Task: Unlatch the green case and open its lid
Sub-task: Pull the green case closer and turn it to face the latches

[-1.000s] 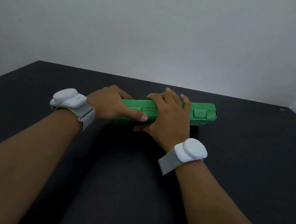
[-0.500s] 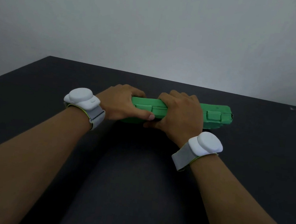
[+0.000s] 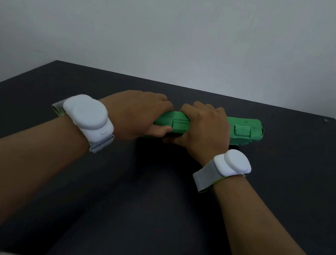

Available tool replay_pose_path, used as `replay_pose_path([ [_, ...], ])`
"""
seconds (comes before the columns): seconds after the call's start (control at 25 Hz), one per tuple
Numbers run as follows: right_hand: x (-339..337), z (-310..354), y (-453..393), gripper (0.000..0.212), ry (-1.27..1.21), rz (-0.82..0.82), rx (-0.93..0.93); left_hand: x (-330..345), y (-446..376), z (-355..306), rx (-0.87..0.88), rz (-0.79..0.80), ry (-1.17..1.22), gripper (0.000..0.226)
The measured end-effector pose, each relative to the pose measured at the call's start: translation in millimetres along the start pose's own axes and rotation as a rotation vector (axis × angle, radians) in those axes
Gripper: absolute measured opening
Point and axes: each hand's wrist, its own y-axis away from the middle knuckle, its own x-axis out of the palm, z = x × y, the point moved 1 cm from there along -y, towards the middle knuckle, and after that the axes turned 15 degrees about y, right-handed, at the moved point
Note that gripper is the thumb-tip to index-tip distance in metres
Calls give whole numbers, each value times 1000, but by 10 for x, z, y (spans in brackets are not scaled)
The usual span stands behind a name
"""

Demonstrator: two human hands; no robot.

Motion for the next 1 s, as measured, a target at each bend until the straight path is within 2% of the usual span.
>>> replay_pose_path([
  [0.2, -6, 0, -5, 53, -1, 4, 7, 192, 59, -133, 32, -133, -227, 62],
  [0.36, 1, -9, -12, 50, -14, 1, 7, 225, 88, -181, 84, -181, -229, 56],
  [0.6, 12, -21, -19, 60, -9, 6, 14, 268, 126, -168, 64, -229, -222, 55],
  [0.8, 16, -2, 2, 61, -14, -1, 8, 251, 83, -172, 8, -388, -29, 59],
  [1.0, 31, -20, 5, 60, -4, -22, 12, 402, 52, -292, -229, -635, 153, 41],
])
